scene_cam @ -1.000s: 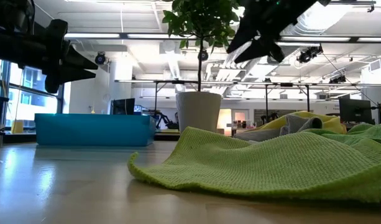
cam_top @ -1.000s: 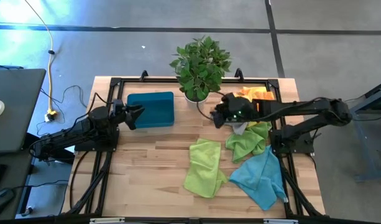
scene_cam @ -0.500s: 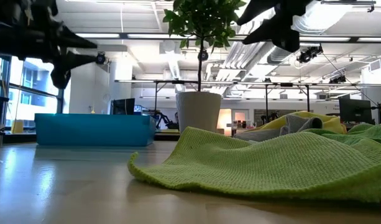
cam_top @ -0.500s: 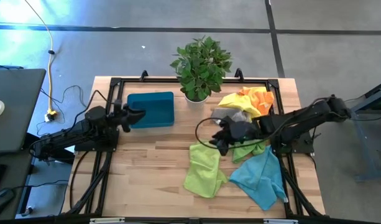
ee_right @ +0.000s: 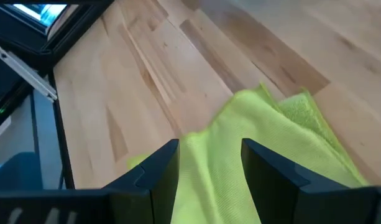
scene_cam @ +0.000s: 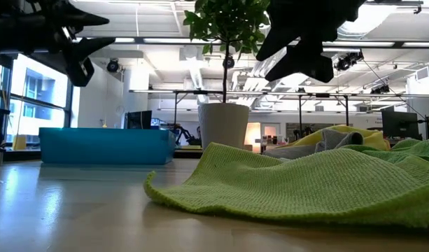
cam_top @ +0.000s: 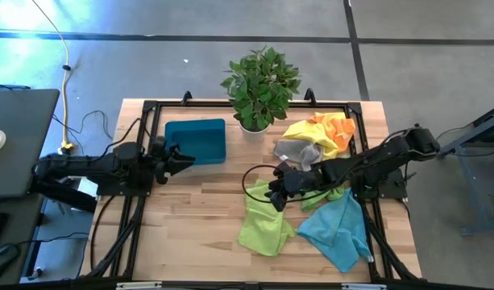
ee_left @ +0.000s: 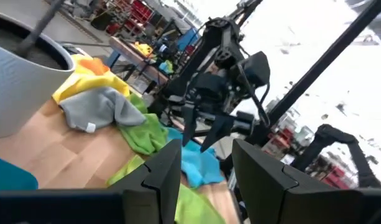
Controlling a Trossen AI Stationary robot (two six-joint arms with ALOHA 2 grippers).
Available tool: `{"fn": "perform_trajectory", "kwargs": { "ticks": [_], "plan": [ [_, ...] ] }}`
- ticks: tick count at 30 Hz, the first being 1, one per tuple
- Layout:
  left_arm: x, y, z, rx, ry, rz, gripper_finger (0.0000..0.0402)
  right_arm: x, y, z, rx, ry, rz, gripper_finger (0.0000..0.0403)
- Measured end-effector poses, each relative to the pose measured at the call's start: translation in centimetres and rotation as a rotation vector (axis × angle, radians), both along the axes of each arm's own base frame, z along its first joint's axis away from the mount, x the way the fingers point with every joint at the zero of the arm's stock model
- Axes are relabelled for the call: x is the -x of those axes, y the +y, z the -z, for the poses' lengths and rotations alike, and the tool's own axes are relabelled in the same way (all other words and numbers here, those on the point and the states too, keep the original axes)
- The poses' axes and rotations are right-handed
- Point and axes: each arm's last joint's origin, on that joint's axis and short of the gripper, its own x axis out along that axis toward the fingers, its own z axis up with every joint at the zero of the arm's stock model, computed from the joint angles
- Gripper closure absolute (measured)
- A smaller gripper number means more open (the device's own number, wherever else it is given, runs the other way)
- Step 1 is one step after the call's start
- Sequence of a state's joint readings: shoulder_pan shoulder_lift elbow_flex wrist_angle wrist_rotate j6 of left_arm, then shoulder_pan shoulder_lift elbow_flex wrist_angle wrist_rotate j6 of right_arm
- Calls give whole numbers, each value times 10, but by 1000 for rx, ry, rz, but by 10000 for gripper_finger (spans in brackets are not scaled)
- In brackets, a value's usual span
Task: Fold microfiber towels
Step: Fold the light green towel
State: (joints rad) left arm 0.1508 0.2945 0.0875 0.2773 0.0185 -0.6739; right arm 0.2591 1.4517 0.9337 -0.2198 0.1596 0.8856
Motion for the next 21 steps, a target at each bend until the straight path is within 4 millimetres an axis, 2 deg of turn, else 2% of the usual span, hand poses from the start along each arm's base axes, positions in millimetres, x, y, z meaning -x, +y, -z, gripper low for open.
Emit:
{"fn": "perform_trajectory", "kwargs": {
  "ticks": [8, 14, 21],
  "plan": [
    [-22, -15, 7, -13, 123, 67, 268, 4, 14, 0, -48, 13, -85, 238],
    [-47, -32, -11, -128, 192, 144, 268, 14, 36, 3, -53, 62, -240, 238],
    [-68, -49, -37, -194, 179, 220, 268, 42, 73, 11, 52, 167, -477, 238]
  ]
}}
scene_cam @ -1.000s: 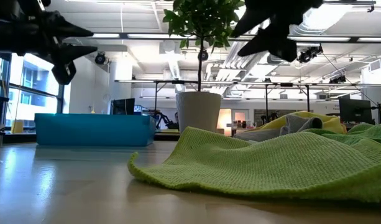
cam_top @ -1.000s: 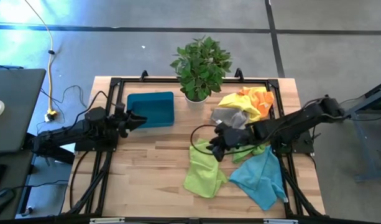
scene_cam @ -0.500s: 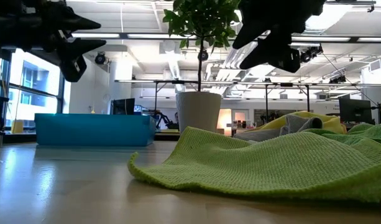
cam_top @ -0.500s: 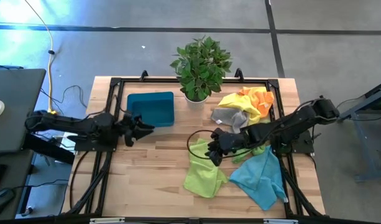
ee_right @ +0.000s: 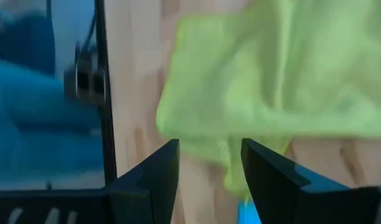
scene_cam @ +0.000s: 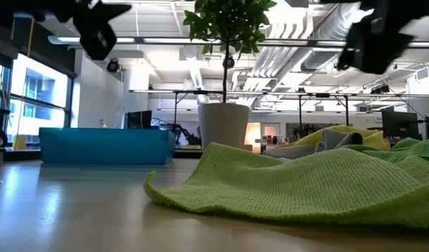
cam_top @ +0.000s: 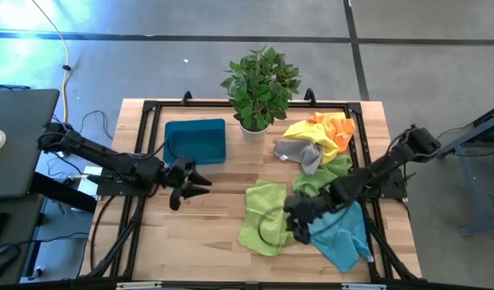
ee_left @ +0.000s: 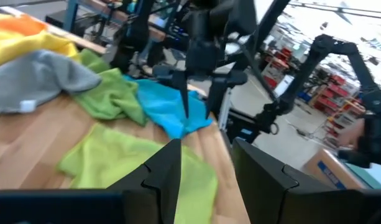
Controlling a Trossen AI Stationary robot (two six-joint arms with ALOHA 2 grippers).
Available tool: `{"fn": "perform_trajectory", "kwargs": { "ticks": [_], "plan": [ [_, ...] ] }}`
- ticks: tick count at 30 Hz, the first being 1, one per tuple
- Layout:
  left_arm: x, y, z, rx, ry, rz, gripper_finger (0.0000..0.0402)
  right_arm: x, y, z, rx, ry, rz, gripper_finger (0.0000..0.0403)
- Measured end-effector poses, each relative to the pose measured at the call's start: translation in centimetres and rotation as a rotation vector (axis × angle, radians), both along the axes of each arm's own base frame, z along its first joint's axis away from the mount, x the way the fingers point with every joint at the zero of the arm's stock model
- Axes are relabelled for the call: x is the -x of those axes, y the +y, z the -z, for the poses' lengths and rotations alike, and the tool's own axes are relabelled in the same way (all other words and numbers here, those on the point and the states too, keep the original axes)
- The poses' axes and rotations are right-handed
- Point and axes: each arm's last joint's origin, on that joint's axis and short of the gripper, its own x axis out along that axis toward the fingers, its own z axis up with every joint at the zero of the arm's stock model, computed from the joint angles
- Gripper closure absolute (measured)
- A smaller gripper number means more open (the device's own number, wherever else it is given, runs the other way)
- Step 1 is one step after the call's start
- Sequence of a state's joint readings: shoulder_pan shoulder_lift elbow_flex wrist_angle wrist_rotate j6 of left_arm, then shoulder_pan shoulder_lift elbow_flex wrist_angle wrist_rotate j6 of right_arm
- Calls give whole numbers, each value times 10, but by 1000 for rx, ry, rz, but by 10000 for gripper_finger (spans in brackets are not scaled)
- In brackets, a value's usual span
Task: Fold microfiber towels
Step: Fold the light green towel
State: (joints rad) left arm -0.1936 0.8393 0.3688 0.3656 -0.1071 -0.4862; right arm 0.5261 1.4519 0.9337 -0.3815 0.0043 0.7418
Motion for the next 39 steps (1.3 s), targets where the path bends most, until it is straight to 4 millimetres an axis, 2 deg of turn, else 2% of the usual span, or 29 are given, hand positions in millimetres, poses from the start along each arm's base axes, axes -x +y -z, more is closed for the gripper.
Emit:
{"fn": "perform_trajectory", "kwargs": {
  "ticks": [6, 11, 14, 18, 25, 39],
  "plan": [
    [-10, -11, -19, 1, -29, 0, 268, 11, 23, 13, 103, 10, -68, 238],
    [-14, -20, -31, 2, -51, -30, 268, 10, 38, 44, 193, 84, -122, 238],
    [-15, -24, -36, 3, -65, -47, 268, 9, 41, 61, 268, 117, -94, 238],
    [-14, -29, -40, 5, -76, -76, 268, 5, 45, 75, 324, 109, -73, 238],
    [-10, -37, -42, 12, -83, -109, 268, 1, 50, 88, 345, 93, -97, 238],
    [-5, -48, -42, 10, -85, -122, 268, 1, 53, 96, 389, 86, -92, 239]
  ]
}}
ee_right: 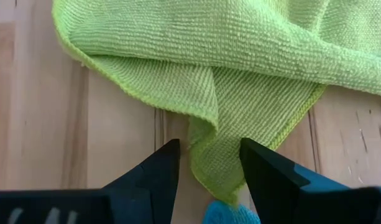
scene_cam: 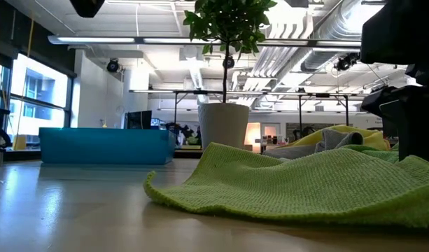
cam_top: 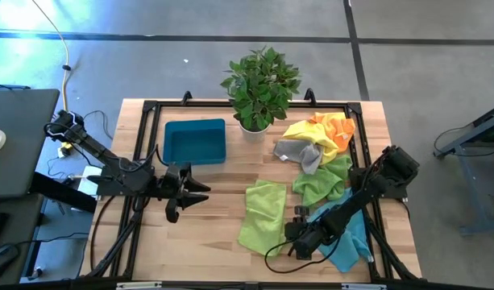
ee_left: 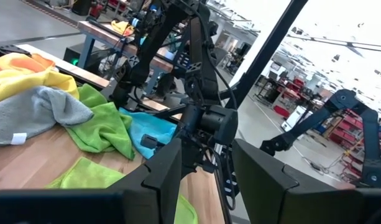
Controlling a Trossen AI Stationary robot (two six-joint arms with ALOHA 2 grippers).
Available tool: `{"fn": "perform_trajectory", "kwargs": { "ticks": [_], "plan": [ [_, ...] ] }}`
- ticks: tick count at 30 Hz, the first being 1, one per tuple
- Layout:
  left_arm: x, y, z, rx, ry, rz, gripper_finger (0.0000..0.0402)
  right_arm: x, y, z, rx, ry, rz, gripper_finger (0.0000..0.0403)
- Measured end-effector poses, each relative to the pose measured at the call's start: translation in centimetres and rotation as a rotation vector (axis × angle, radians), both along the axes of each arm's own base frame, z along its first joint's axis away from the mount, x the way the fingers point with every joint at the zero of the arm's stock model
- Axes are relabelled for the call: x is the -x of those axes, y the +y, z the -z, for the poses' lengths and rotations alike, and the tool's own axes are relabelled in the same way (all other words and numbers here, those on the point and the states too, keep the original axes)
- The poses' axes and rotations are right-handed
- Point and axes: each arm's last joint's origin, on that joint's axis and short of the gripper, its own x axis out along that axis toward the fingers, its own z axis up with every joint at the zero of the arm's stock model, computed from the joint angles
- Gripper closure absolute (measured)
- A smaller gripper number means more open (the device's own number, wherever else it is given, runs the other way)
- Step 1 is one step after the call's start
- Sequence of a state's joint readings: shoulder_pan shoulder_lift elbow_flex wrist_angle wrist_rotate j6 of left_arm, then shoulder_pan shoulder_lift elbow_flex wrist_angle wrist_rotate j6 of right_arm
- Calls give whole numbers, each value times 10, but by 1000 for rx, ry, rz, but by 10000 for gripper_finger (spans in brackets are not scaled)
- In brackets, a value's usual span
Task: Fold microfiber towels
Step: Fold the light green towel
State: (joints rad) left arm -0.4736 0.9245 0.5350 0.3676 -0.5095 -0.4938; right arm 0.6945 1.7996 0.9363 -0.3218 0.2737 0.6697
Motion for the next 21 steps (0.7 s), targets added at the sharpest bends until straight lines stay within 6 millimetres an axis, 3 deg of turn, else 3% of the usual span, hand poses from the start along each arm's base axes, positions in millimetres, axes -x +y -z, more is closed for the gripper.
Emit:
{"fn": "perform_trajectory", "kwargs": {
  "ticks": [5, 12, 21],
  "plan": [
    [0, 0, 0, 0, 0, 1, 268, 0, 1, 2, 13, -10, 7, 278],
    [0, 0, 0, 0, 0, -3, 268, -3, 1, 2, -39, -31, 98, 390],
    [0, -2, 3, -155, 30, 9, 268, -8, 2, -9, -281, -24, 271, 400]
  ]
}}
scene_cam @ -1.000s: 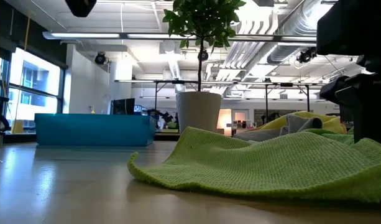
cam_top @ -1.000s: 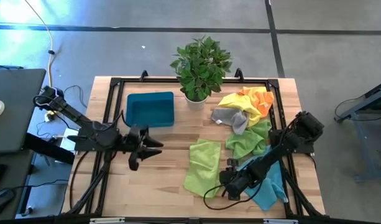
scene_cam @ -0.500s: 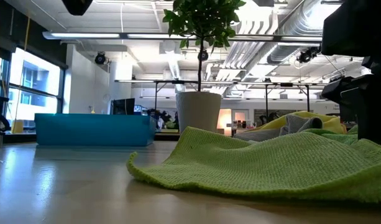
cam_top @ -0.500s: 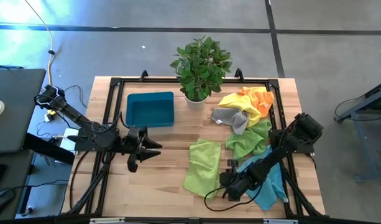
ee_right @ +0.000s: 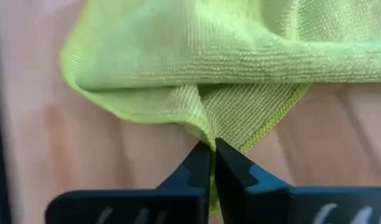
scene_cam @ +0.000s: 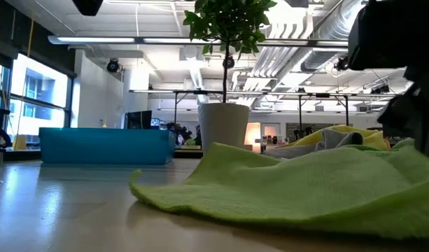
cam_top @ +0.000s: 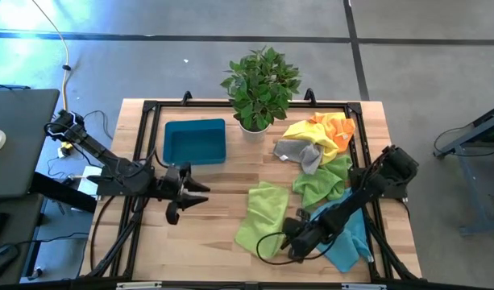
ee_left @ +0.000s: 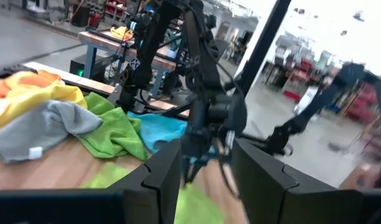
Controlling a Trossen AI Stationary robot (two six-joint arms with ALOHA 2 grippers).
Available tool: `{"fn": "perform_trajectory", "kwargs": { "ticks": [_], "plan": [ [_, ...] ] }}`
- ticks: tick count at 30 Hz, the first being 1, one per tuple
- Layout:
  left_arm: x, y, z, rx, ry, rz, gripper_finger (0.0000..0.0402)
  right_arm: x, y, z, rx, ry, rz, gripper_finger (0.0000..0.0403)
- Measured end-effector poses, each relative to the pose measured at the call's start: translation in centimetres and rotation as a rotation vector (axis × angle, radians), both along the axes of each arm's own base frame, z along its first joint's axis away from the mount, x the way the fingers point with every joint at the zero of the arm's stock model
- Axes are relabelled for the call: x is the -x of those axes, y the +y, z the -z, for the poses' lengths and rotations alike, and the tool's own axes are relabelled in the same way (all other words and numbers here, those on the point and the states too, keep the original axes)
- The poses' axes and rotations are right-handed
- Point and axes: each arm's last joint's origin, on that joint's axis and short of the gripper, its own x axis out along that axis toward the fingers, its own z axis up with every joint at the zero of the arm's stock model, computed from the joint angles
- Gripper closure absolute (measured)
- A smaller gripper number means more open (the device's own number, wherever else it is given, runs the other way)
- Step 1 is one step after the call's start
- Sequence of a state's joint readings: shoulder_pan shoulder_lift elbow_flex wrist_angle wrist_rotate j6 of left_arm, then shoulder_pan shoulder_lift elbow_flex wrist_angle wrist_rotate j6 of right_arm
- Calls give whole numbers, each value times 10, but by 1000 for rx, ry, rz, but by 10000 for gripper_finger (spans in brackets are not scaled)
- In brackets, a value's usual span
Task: Fold microfiber towels
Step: Fold the light green towel
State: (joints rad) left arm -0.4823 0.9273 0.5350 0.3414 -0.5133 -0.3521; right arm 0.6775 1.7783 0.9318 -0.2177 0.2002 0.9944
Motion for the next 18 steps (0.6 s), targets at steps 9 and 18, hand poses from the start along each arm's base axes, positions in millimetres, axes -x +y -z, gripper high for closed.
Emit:
{"fn": "perform_trajectory", "kwargs": {
  "ticks": [9, 18],
  "plan": [
    [-17, -11, 25, -120, 114, -10, 268, -11, -29, -47, -210, -69, 173, 401],
    [-37, -19, 41, -105, 98, -81, 268, -21, -81, -94, -284, -231, 328, 402]
  ]
}}
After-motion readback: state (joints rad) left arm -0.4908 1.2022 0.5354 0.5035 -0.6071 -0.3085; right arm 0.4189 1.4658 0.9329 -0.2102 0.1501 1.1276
